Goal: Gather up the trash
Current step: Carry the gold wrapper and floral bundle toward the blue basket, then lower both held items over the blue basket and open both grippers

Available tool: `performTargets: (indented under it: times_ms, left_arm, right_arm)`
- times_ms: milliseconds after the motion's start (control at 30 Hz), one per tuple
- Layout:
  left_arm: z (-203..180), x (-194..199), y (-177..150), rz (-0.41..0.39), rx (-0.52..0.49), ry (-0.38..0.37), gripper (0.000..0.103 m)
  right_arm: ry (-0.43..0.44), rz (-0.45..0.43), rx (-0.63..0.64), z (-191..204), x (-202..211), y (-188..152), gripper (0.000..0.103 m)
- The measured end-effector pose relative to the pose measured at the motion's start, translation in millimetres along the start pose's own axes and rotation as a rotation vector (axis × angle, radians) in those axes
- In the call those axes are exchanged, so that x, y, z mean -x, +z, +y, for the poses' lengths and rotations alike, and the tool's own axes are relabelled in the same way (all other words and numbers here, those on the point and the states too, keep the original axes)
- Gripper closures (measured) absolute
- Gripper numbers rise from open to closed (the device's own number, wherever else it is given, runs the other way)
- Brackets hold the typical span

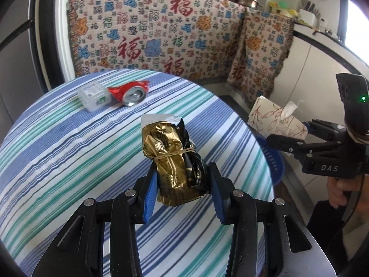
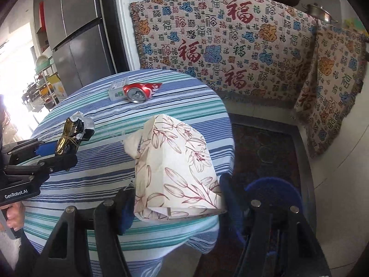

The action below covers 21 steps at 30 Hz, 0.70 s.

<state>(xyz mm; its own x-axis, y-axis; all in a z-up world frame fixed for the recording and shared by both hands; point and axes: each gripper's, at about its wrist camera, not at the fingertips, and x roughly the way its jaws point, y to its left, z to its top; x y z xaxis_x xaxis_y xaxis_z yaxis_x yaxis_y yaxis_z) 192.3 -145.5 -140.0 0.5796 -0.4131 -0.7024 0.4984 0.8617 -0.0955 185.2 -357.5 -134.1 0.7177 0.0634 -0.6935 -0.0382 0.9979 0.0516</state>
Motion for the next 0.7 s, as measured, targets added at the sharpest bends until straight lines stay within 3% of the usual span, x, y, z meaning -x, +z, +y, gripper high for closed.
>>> performTargets:
  times_ms: [367,700]
  left_arm:
    - [-100,-37,41,0.007,-0.097,-0.134,0.061]
    - [-172,-99,71,0.058,-0.152,-0.231,0.061]
  right_arm:
    - [-0.151,-0.007,-0.108,-111,36,-5,0.036]
    - [-0.237,0.038,-0.144,-185,27,-14,0.036]
